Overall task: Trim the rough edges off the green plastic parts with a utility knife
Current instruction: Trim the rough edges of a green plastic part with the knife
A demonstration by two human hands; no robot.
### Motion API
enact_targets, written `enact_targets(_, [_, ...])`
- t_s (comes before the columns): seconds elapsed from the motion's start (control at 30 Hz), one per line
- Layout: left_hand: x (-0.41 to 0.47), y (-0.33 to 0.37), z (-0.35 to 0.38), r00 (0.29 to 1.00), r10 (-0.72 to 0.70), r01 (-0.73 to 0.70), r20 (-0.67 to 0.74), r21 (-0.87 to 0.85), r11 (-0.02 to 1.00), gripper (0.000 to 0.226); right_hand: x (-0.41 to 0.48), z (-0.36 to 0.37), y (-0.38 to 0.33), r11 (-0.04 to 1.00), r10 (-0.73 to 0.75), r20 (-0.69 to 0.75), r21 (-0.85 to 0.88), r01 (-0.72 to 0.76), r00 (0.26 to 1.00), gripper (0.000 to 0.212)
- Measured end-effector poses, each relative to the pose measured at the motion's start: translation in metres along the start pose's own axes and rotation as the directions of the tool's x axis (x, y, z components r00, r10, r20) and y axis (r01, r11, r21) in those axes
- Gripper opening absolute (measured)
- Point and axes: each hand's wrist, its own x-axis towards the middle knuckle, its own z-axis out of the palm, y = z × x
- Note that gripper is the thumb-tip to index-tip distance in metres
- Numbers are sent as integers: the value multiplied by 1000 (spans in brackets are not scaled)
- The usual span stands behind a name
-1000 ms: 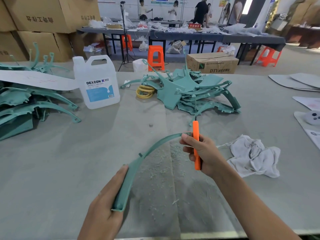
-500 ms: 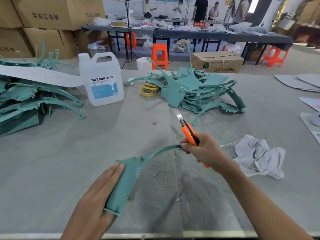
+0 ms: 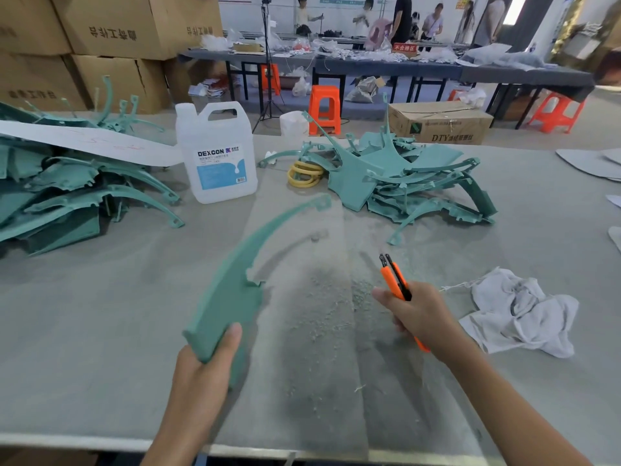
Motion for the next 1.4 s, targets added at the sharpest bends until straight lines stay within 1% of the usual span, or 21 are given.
enact_targets(0.07, [4,5,8,990,-139,135,6,-259,956,20,-8,1,-6,998,-30,15,48,29,999,34])
enact_targets(0.13, [5,13,16,982,-180,186,54,-411,893,31,-16,2,-13,990,-71,50,124,64,996,11])
enact_targets(0.23, [6,22,27,967,-230,250,106,-542,803,36,-30,9,-25,985,-97,105,154,80,990,12])
enact_targets(0.33, [9,26,38,929,-311,367,200,-600,711,40,-50,24,-37,977,-97,128,202,70,987,41])
enact_targets(0.4, [6,28,49,909,-328,417,259,-612,672,48,-66,35,-48,945,-106,159,323,50,982,46])
enact_targets(0.47, [-1,29,62,894,-300,445,332,-585,679,59,-78,45,-58,877,-105,218,481,-14,970,44])
enact_targets(0.53, [-8,25,69,895,-226,410,384,-512,755,64,-83,53,-64,815,-72,239,574,-81,968,37])
enact_targets(0.63, [-11,23,67,923,-35,169,384,-321,932,86,-81,55,-66,720,17,247,669,-183,969,24])
enact_targets(0.7, [-10,26,59,919,95,-12,383,-213,977,96,-77,47,-63,632,60,310,724,-277,949,20])
enact_targets(0.77, [-7,29,47,915,243,-205,322,-149,967,92,-75,38,-58,543,21,406,763,-351,914,21])
enact_targets(0.8, [-4,32,41,911,321,-324,257,-34,946,88,-74,35,-55,502,-19,460,772,-390,888,25])
enact_targets(0.83, [-1,36,34,881,422,-458,215,158,875,85,-73,33,-51,475,-62,519,766,-432,853,30])
enact_targets(0.87, [2,41,28,810,535,-587,241,344,733,78,-74,32,-49,467,-103,577,747,-473,810,34])
enact_targets(0.9, [6,50,23,726,610,-682,317,444,581,68,-74,32,-46,471,-144,627,724,-504,766,36])
enact_targets(0.93, [9,60,20,654,637,-749,408,464,473,56,-74,32,-45,482,-172,661,703,-523,730,35])
enact_targets(1.0, [10,79,17,579,615,-812,535,442,380,40,-71,35,-46,491,-125,668,684,-540,733,33])
enact_targets(1.07, [9,94,14,602,558,-795,571,497,349,37,-63,36,-44,524,74,567,677,-516,820,45])
enact_targets(1.13, [13,101,12,631,550,-747,546,618,244,34,-59,36,-37,515,218,447,703,-491,868,42])
enact_targets(1.2, [21,106,16,707,479,-661,520,726,188,33,-62,36,-31,513,214,389,736,-442,896,33])
enact_targets(1.33, [45,93,44,831,245,-544,500,823,164,25,-79,47,-31,714,84,318,641,-280,944,14])
enact_targets(1.4, [55,82,56,849,128,-526,512,839,138,24,-81,55,-34,760,69,314,598,-253,947,22])
